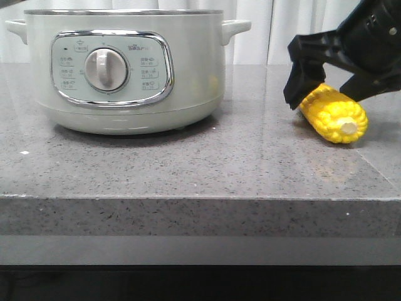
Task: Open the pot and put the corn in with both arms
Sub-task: 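Grasp the yellow corn cob with the right gripper and lift it, then carry the corn over the open pot and release it inside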
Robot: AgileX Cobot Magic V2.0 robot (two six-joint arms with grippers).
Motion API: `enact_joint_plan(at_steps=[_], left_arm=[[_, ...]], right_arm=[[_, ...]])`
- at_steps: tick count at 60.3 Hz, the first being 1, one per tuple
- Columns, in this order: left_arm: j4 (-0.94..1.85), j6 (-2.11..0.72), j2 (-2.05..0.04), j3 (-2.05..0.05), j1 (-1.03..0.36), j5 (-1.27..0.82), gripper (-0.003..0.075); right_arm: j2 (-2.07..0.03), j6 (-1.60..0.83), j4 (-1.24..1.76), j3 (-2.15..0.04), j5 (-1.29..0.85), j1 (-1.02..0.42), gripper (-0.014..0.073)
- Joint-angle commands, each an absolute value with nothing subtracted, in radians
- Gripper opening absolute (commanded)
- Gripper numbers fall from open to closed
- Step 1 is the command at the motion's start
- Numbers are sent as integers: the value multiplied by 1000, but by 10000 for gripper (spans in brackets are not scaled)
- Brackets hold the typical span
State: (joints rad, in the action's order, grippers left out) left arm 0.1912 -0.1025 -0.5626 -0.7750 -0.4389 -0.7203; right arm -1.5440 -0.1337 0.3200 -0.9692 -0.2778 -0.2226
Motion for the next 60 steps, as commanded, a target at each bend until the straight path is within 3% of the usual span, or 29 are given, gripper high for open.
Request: enact_joint_plan(at_steps=[1,9,13,36,60], left_arm=[[216,-102,-561,-812,-445,-583,125],[216,-102,-561,-812,-445,-583,125],[216,-102,-561,-812,-445,-583,125],[216,-102,-561,-812,-445,-583,125],[216,-102,-561,-812,-445,-583,125]], right_arm=[[-1510,-135,330,-1007,-235,-222,484],[-1510,-135,330,-1007,-231,-222,254],[-1509,-135,330,-1013,-230,-222,195],[-1418,-145,330,-1252,-283,-250,194],[-1673,-218,330,-1690,-350,-539,194]])
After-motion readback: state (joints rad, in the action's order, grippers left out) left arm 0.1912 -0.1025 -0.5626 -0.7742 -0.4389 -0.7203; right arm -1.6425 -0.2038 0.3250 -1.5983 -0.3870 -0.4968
